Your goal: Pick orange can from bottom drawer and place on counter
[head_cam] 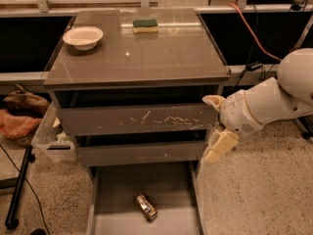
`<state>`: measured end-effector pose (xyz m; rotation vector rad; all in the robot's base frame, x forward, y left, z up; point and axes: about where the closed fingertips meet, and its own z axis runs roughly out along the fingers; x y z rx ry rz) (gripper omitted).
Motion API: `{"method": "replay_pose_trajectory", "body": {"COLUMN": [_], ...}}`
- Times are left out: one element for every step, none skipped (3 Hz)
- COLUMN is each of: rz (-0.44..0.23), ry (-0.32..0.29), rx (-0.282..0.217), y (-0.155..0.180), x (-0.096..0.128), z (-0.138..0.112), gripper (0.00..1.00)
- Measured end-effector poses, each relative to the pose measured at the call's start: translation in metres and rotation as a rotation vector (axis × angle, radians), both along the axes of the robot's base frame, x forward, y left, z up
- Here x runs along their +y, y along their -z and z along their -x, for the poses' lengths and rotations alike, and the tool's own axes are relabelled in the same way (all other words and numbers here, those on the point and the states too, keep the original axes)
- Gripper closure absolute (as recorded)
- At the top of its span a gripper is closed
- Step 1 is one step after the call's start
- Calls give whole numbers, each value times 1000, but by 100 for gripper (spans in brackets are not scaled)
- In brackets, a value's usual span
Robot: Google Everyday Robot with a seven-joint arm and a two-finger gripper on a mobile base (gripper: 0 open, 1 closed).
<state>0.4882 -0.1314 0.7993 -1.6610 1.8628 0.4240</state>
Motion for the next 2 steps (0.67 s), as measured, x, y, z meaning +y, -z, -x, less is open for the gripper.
{"method": "replay_pose_trajectory", "body": {"rz": [-21, 31], "ry": [41, 86], "rx": [-7, 49], "y": [25, 104], "x": [8, 39], "z": [-11, -23], "gripper": [0, 0]}}
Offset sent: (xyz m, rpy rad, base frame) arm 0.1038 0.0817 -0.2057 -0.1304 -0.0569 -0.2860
